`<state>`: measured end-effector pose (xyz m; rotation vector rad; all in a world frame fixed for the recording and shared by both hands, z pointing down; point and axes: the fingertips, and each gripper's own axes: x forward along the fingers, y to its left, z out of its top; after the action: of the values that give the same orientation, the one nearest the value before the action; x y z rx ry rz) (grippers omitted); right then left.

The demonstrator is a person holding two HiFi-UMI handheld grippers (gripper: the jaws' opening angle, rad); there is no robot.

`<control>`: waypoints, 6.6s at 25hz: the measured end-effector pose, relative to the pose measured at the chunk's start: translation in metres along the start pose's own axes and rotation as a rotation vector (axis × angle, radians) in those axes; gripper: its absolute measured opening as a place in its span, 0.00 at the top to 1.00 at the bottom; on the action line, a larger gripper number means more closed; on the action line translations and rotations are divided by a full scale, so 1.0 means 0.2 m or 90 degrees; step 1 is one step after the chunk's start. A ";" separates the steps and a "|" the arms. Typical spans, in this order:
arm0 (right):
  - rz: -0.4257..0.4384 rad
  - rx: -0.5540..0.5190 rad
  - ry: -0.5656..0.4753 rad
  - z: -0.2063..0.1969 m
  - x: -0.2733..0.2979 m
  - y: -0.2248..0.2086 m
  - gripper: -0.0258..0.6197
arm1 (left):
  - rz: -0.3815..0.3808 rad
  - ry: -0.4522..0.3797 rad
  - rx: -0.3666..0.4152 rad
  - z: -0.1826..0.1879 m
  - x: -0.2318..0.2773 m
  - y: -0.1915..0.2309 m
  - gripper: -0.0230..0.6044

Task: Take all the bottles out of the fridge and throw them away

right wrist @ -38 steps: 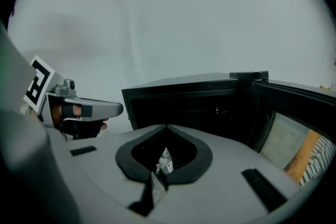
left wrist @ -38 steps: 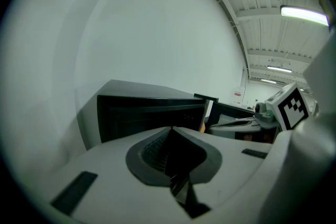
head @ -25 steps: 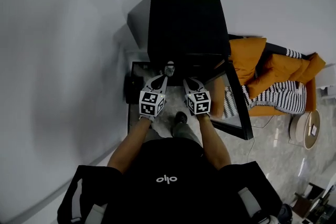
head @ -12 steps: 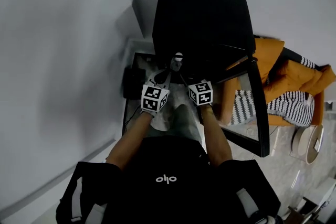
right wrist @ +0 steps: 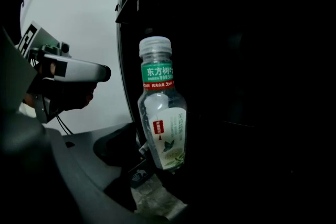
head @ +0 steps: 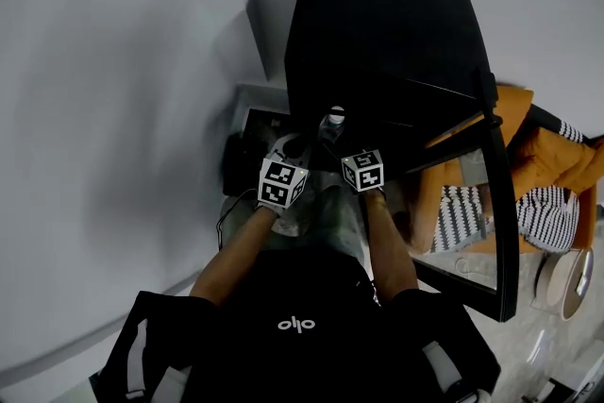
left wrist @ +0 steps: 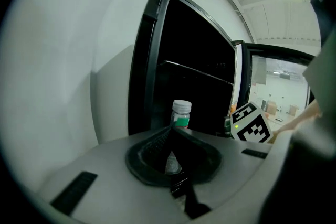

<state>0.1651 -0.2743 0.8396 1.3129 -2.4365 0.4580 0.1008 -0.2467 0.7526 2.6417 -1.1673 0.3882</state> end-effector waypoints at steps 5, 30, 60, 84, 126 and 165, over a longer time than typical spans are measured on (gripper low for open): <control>0.035 -0.028 -0.009 0.03 0.12 0.04 0.38 | 0.006 -0.004 0.010 -0.03 0.01 0.06 0.95; -0.050 0.030 0.028 0.42 -0.66 0.43 0.46 | -0.064 0.003 0.025 0.62 -0.51 -0.19 0.95; 0.215 -0.106 0.010 1.17 -0.61 1.25 0.46 | 0.245 -0.028 -0.081 0.89 -1.50 0.24 0.95; 0.340 -0.167 0.047 1.18 -0.42 1.66 0.46 | 0.363 -0.036 -0.143 0.76 -1.82 0.43 0.95; 0.352 -0.142 0.116 0.08 0.96 1.53 0.43 | 0.341 0.009 -0.167 -0.42 -1.13 1.28 0.95; -0.012 -0.012 -0.049 1.32 -0.80 1.28 0.95 | 0.065 -0.051 -0.088 0.96 -1.48 0.33 0.95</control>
<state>-0.0053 -0.1370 0.5028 1.3690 -2.4825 0.3844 -0.1111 -0.1458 0.4805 2.5074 -1.3075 0.2122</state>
